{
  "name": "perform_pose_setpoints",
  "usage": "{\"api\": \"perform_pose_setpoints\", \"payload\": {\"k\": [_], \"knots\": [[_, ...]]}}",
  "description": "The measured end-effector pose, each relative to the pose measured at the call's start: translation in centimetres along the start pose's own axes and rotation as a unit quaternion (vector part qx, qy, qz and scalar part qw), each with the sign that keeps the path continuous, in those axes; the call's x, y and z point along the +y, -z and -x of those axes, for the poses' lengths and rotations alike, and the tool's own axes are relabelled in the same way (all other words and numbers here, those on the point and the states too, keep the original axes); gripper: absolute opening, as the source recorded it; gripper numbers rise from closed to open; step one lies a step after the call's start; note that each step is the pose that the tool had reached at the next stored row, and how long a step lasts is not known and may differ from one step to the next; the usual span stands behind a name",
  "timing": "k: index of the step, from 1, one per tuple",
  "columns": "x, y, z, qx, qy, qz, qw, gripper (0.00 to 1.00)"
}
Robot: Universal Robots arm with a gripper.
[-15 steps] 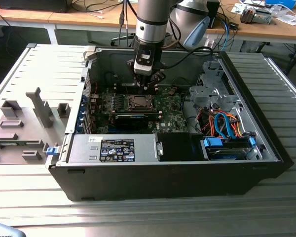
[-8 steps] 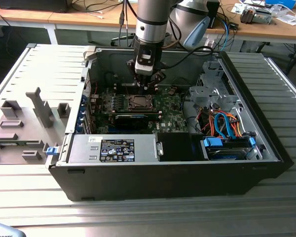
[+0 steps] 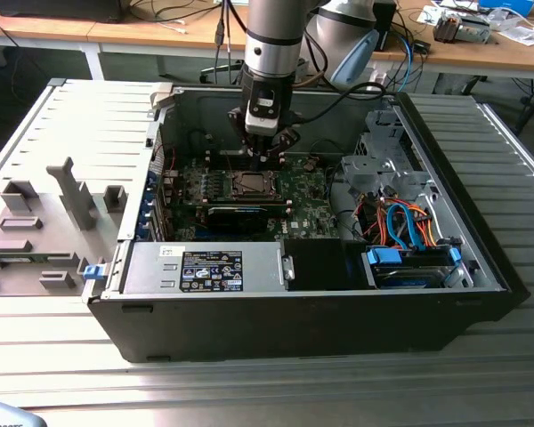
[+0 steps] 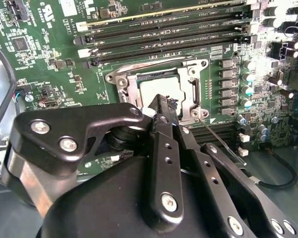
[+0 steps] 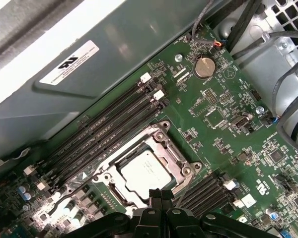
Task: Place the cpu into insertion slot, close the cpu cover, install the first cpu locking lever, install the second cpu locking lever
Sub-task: 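Install the first cpu locking lever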
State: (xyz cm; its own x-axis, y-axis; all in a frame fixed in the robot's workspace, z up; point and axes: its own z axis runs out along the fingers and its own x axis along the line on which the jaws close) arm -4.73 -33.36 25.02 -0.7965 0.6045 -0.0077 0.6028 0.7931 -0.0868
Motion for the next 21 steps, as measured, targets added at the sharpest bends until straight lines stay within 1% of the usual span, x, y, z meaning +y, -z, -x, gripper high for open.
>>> {"api": "perform_pose_setpoints", "payload": {"k": [12,16,21], "knots": [[0.0,0.0,0.0,-0.0017,0.019,0.0001,0.99982,0.11],[0.0,0.0,0.0,-0.0025,0.029,0.0002,0.99957,0.11],[0.0,0.0,0.0,-0.0032,0.037,0.0002,0.99931,0.11]]}}
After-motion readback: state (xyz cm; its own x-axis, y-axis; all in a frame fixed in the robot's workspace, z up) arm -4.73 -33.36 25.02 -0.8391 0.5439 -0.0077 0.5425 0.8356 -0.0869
